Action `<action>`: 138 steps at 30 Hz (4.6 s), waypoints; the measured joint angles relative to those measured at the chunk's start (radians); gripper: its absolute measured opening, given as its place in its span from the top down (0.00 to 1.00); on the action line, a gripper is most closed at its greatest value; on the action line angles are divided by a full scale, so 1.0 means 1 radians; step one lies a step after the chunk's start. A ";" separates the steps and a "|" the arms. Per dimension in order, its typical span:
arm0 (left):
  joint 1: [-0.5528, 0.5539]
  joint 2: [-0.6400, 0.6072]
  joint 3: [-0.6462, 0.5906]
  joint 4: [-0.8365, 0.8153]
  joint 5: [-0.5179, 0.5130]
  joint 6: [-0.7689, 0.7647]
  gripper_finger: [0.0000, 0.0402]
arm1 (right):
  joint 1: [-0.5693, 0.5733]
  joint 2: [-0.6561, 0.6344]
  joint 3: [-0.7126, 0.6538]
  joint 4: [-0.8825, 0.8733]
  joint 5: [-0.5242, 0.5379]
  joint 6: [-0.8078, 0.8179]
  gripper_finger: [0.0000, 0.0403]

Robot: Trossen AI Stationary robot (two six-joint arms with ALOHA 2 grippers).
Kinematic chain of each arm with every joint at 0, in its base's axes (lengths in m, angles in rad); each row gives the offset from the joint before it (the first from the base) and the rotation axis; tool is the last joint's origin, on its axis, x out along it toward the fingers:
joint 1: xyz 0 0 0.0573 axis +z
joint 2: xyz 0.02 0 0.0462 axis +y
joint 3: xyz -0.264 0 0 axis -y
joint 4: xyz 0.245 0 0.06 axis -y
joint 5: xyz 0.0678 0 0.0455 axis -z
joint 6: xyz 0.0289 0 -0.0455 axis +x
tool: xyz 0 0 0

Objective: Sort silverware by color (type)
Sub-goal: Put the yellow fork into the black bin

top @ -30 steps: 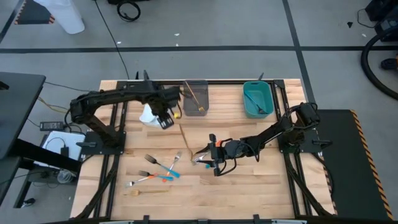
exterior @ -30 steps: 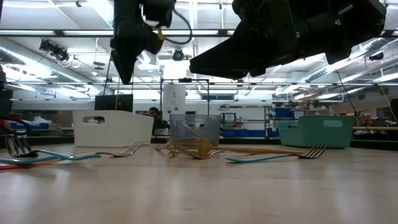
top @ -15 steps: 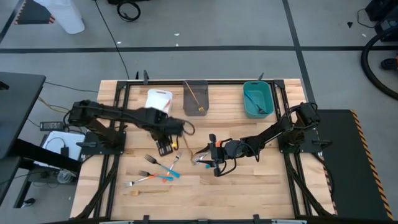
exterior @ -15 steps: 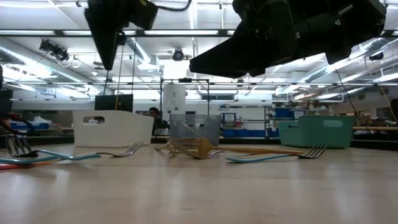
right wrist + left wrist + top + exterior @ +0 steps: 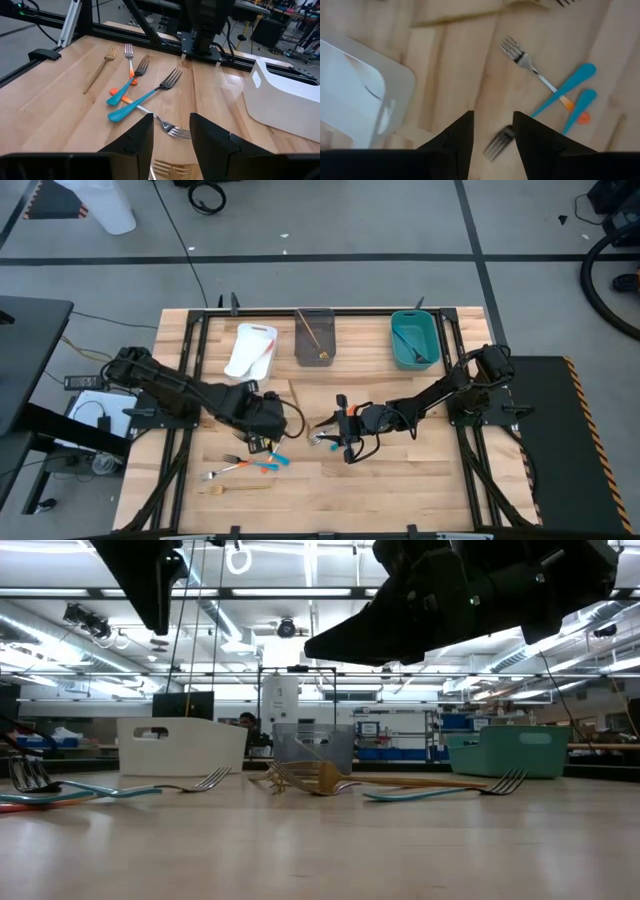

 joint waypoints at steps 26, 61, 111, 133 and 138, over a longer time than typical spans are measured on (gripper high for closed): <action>-0.140 0.000 -0.104 0.223 -0.207 0.164 0.64 | -0.005 0.000 0.172 -0.718 0.019 0.179 0.69; -0.087 -0.091 -0.487 0.660 -0.127 0.387 0.64 | -0.065 0.010 0.354 -1.229 -0.061 0.148 0.70; -0.070 -0.246 -0.618 0.702 -0.152 0.312 0.64 | -0.060 0.025 0.359 -1.230 0.106 0.014 0.94; -0.044 -0.246 -0.617 0.856 -0.077 0.267 0.64 | -0.067 0.024 0.495 -1.355 0.231 -0.366 0.94; -0.015 -0.245 -0.617 0.922 -0.074 0.259 0.64 | -0.067 0.024 0.495 -1.366 0.309 -0.493 0.94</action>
